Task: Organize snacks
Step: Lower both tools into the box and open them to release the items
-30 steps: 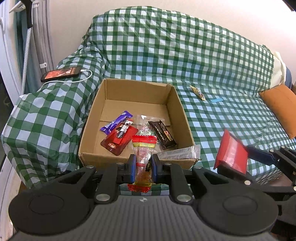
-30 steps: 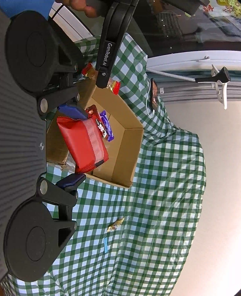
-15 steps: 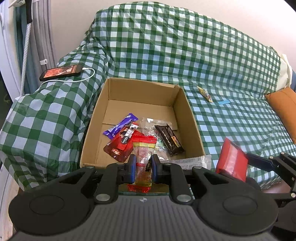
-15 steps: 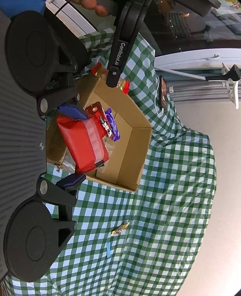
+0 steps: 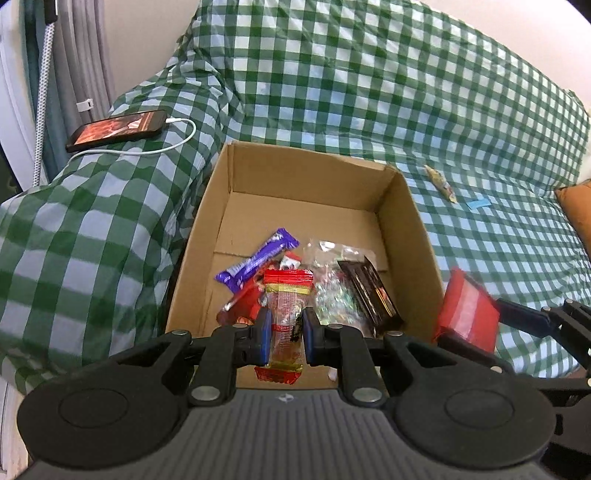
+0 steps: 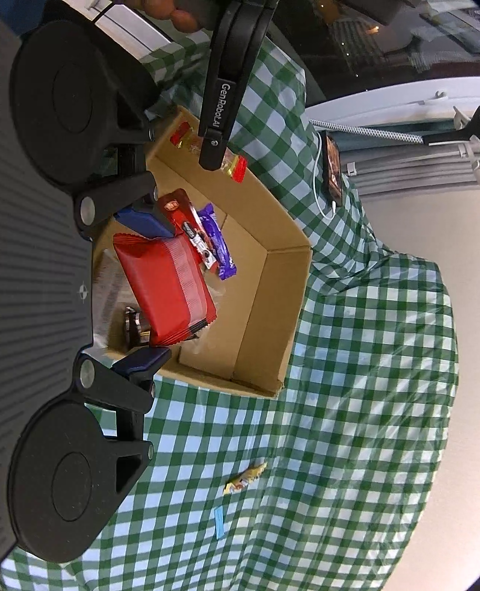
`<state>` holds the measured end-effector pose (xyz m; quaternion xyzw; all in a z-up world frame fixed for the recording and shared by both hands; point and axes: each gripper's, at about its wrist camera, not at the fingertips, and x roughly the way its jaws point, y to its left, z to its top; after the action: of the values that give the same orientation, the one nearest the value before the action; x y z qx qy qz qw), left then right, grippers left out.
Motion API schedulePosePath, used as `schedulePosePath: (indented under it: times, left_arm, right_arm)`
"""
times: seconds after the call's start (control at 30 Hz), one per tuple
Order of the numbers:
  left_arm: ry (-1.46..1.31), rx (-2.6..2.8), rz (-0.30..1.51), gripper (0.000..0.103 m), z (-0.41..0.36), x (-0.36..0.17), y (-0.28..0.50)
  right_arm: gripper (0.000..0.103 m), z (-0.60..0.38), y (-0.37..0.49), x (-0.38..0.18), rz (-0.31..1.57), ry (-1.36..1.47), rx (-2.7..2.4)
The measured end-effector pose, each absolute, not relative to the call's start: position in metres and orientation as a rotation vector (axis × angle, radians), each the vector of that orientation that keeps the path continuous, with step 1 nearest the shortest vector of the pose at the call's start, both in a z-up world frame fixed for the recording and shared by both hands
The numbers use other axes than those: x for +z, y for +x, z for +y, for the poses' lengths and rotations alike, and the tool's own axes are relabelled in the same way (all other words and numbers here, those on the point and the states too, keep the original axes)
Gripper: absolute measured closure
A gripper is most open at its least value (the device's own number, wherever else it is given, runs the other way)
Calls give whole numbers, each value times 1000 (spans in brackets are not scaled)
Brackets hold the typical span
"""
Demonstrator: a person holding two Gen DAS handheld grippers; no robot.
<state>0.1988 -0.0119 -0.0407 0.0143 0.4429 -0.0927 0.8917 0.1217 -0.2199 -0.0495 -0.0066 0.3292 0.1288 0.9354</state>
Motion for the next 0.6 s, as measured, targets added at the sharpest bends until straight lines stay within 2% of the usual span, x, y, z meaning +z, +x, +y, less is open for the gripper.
schedulePosePath:
  times: [0.6]
  left_arm:
    - [57, -160, 975, 84, -16, -88, 297]
  right_arm:
    - [36, -202, 227, -88, 714, -25, 257]
